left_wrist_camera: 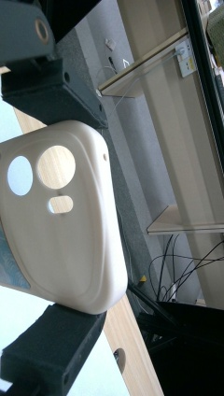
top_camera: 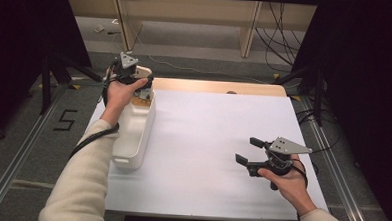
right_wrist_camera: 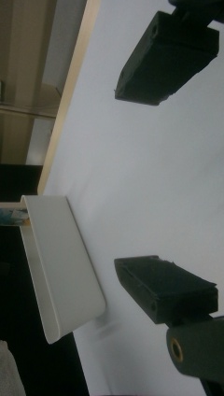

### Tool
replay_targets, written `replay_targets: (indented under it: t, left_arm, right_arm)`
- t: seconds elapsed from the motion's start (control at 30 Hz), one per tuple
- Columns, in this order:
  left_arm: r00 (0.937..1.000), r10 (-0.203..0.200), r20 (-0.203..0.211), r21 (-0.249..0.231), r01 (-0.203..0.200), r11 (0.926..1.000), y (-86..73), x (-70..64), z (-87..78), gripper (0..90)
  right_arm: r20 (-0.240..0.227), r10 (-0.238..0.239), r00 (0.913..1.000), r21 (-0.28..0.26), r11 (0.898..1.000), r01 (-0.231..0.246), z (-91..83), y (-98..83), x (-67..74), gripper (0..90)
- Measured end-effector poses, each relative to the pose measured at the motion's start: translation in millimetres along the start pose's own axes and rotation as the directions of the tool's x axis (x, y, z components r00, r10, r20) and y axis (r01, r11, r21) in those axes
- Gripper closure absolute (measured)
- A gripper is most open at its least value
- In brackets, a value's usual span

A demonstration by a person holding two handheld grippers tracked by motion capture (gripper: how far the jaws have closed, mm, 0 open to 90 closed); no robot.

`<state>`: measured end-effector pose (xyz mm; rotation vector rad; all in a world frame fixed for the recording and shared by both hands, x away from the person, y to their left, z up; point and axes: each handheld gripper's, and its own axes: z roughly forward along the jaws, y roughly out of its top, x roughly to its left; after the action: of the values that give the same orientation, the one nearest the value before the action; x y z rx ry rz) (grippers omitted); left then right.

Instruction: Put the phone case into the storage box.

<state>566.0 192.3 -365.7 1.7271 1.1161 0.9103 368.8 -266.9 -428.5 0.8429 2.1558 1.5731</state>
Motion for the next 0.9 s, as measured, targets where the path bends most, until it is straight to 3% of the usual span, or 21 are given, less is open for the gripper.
replay_targets:
  t: [0.9]
  left_arm:
    - [1.0000,-0.002,-0.006,0.014,0.002,0.9999,-3.8,0.0,6.8,10.6]
  right_arm:
    - [-0.006,-0.006,1.0000,-0.001,1.000,0.006,-0.7,0.5,0.2,16.7]
